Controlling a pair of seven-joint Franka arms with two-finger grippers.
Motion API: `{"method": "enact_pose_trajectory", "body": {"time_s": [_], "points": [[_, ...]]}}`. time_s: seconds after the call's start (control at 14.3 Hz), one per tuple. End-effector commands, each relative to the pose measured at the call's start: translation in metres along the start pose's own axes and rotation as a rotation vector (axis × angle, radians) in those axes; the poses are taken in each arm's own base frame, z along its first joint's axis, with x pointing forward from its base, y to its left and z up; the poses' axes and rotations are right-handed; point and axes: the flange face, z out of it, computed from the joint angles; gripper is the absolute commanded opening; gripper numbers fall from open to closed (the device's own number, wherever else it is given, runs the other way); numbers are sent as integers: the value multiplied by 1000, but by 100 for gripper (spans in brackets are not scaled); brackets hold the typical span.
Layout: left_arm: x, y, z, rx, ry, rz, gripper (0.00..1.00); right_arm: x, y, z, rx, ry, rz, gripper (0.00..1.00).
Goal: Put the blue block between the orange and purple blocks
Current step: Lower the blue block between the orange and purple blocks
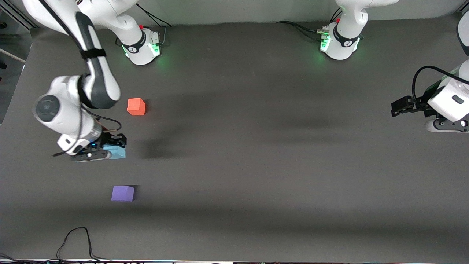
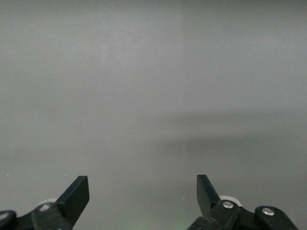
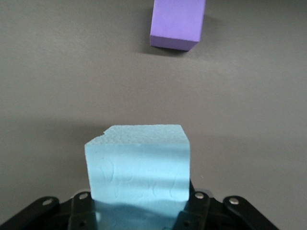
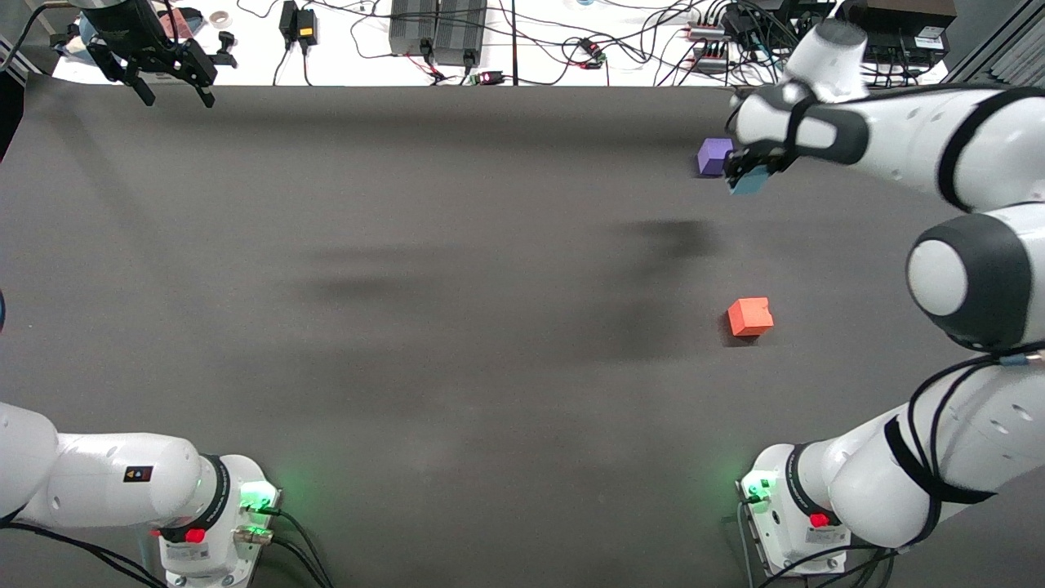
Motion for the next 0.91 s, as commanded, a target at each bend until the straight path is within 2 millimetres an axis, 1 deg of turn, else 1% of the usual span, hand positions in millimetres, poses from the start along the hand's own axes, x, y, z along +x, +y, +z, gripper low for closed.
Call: {"method": "enact_pose_trajectory", "body": {"time_s": [0.0,0.07,0.21,0.42,0.49,0.56,0.63,0.7,0.84], "points": [[1,1,-4,5,7,4,100,-8,-5,32,-4,29,12,41],[1,1,-4,5,7,4,100,-12,-3,42,-6,29,22,41],[2,1,-3,4,7,3,100,-18,-13,55,-18,43,-4,41],[2,1,-3,4,7,1,100,-20,-11,76,-52,59,-9,41],[2,1,-3,4,5,1,100,-23,-11,84,-56,62,-4,41],[2,1,-3,4,5,1,100,-26,-13,87,-47,70,11,41],[3,1,-2,4,4,1,100,-29,-14,93,-45,63,-7,41],[3,1,-2,4,5,1,100,-29,-14,96,-35,63,-20,41],[3,1,-2,4,4,0,100,-32,-8,104,2,71,-20,41]]}}
